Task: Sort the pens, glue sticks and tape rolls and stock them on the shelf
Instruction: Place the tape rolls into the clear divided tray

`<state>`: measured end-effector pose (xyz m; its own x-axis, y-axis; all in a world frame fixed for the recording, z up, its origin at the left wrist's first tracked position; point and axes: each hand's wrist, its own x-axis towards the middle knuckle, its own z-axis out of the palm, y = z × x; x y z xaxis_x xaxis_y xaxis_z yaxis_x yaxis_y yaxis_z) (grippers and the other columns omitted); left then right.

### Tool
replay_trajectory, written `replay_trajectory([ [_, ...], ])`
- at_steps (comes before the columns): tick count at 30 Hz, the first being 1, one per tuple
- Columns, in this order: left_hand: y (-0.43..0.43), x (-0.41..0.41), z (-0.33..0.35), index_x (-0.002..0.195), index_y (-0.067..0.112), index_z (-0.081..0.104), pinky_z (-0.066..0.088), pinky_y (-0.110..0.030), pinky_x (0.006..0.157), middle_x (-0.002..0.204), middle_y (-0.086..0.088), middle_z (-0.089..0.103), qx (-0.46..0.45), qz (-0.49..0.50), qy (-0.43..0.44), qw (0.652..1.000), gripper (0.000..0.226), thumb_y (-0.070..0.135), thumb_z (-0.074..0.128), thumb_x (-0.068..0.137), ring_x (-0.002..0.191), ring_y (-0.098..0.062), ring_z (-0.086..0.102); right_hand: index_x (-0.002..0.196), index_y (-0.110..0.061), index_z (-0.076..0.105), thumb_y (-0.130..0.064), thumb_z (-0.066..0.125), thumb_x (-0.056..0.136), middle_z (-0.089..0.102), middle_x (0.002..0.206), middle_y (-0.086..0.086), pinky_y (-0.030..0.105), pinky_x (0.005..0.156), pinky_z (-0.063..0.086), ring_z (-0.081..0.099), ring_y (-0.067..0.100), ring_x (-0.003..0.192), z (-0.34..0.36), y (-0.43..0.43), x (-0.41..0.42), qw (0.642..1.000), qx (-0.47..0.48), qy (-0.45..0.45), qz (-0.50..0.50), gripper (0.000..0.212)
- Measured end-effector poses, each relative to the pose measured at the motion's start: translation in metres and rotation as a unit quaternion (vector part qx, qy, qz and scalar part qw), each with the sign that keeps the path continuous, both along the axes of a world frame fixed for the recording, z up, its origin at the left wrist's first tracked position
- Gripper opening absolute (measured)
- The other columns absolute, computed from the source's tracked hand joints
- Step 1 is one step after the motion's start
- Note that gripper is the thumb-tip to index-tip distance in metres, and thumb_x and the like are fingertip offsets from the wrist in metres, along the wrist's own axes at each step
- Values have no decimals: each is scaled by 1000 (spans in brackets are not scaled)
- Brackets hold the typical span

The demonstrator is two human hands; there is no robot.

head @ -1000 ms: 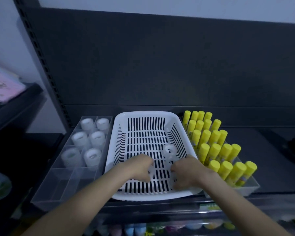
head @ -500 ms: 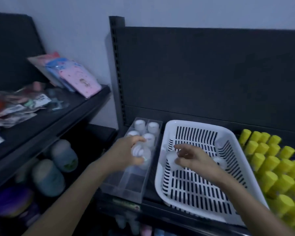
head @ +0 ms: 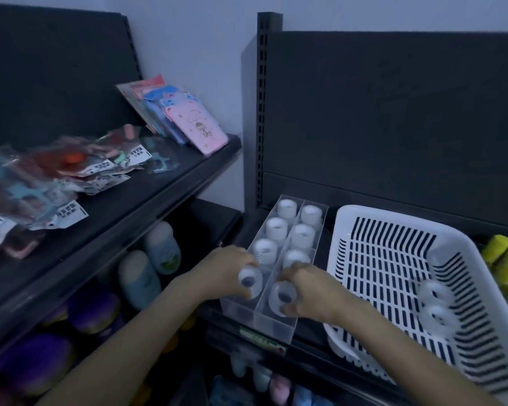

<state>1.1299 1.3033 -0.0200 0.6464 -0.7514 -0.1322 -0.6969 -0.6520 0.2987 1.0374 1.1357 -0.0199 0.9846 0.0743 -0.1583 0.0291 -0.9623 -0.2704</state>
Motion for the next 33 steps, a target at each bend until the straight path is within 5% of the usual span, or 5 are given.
replay_trajectory([
  [7,-7,-2,-16,96,19,60,30,-31,84,99,4,61,125,-60,-126,982,27,37,59,76,104,-20,45,111,-8,55,-29,60,83,62,107,14,34,85,38,54,30,101,-6,13,-1,984,-169,-30,51,35],
  [15,-26,1,7,105,10,66,41,-28,83,98,0,63,-67,-49,-10,997,35,35,61,82,96,-14,52,123,-17,59,-34,63,86,62,123,0,23,95,42,57,14,111,20,-39,-37,990,75,-89,-84,42],
  [20,-95,-31,17,101,12,71,44,-12,75,96,1,70,-200,-72,6,977,19,20,64,86,83,-3,57,119,-13,61,-30,55,92,65,116,1,23,83,45,59,15,107,19,-115,-89,961,29,-77,-263,33],
  [25,-190,-53,8,125,16,58,40,-19,94,125,0,61,-121,-178,30,976,34,22,54,92,110,-10,56,122,2,54,-22,46,95,60,121,19,38,90,48,57,29,109,-6,-158,-121,940,-37,54,-334,37],
  [33,-297,-77,-24,148,29,16,24,-40,116,157,1,11,64,-296,60,951,81,-11,43,84,145,-22,11,121,-11,43,-14,44,92,44,127,18,32,75,43,44,21,83,-31,-157,-115,942,-12,80,-324,29],
])
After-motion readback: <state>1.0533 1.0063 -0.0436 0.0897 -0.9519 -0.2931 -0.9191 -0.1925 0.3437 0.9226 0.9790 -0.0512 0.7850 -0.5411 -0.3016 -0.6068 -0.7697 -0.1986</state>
